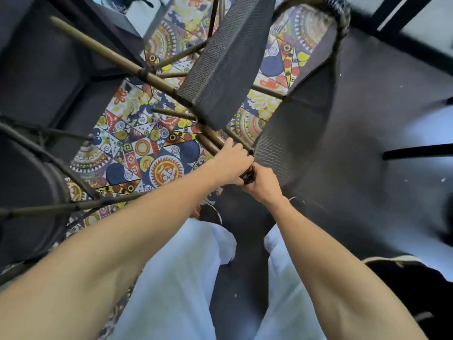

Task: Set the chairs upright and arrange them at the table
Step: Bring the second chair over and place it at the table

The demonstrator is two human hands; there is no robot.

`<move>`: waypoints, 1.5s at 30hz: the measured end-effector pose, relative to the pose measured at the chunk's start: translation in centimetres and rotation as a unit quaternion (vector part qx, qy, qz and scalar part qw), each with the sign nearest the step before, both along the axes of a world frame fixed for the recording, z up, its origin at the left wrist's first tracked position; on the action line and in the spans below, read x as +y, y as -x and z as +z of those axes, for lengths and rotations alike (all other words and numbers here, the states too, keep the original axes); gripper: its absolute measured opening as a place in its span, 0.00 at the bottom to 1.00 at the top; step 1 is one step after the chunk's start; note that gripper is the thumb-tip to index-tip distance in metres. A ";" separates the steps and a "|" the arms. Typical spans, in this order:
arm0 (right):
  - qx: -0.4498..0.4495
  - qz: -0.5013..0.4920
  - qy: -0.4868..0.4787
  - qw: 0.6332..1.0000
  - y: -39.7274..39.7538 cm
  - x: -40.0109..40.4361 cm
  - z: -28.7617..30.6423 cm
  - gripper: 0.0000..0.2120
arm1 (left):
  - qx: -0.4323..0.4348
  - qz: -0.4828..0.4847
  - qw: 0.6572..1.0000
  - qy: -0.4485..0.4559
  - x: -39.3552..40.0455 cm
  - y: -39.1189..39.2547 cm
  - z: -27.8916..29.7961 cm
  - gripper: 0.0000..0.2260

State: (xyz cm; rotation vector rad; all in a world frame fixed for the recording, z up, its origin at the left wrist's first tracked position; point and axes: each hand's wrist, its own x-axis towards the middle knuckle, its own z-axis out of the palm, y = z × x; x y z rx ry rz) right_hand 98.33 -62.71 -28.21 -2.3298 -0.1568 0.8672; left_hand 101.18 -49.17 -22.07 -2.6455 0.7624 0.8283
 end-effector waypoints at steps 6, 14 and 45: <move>-0.008 -0.020 -0.022 1.000 -1.5 1.0 7.6 0.22 | 0.002 -0.051 0.998 0.039 1.7 -2.9 7.4 0.26; -0.037 0.091 0.038 0.994 -2.0 2.9 19.8 0.20 | 0.039 0.013 0.991 0.127 5.6 -1.4 18.2 0.27; 0.157 0.362 0.000 0.919 8.2 26.4 28.8 0.20 | 0.032 0.349 0.930 0.108 35.9 11.6 28.6 0.04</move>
